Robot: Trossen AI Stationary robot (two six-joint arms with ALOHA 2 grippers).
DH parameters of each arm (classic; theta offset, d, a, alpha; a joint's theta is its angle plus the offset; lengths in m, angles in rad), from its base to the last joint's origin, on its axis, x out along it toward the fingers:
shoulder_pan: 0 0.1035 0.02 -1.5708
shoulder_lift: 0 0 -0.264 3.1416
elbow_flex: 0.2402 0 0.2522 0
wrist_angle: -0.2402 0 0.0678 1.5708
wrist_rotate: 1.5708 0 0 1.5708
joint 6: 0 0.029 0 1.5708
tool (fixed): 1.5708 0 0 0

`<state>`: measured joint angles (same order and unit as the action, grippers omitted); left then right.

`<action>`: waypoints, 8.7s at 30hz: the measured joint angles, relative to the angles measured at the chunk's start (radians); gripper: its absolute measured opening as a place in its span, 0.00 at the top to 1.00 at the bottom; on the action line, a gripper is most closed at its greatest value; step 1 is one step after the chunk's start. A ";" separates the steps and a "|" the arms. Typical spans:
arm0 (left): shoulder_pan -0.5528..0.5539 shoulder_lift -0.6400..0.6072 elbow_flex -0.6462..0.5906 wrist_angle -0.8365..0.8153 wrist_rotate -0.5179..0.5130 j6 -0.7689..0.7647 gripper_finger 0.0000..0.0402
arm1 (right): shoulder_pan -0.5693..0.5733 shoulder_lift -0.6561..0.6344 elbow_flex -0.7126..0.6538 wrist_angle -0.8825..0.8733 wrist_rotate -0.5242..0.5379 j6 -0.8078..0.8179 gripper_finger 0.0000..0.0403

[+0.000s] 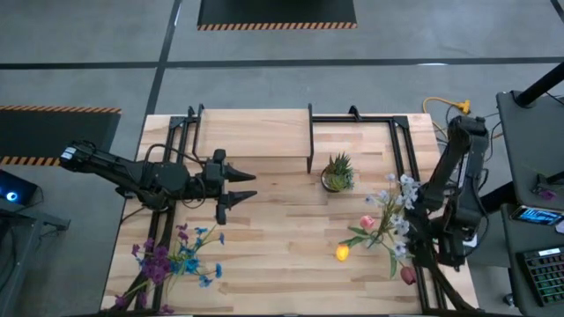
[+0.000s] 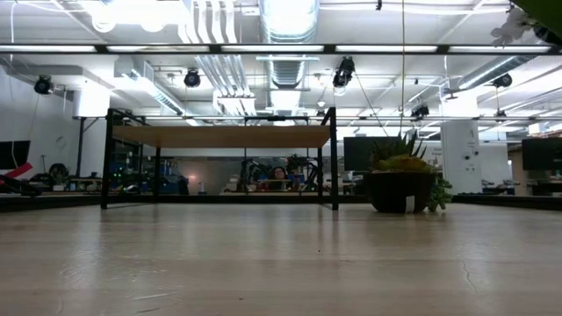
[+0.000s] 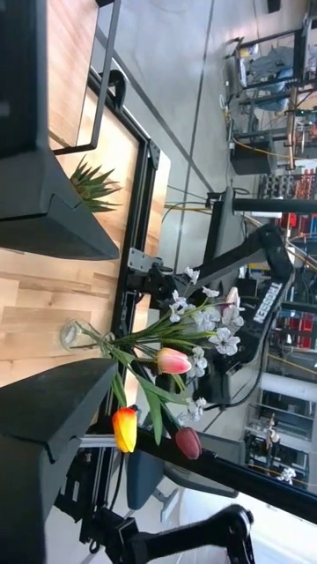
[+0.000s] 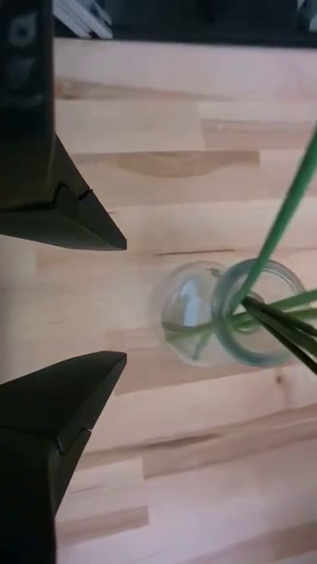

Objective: Pick and place flowers into a vace then onto a shelf
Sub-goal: Put the right transparent flower vase on the shelf, then put the transparent flower vase on the shelf

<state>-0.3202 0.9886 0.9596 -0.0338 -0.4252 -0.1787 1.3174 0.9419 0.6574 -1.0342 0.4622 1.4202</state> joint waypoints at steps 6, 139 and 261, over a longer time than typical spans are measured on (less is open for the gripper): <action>0.000 0.000 0.000 0.000 0.000 0.000 0.56 | 0.000 0.118 -0.010 0.046 0.028 0.057 0.53; 0.000 -0.016 -0.018 -0.057 0.000 0.012 0.56 | -1.457 0.515 0.218 1.621 -0.109 -1.446 0.68; 0.001 -0.011 -0.093 -0.127 -0.100 0.031 0.56 | -1.220 -0.803 -0.639 1.257 -0.440 -1.513 0.97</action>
<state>-0.3191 0.9775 0.8666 -0.1608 -0.5247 -0.1474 0.0971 0.1384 0.0181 0.2226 0.0220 -0.0932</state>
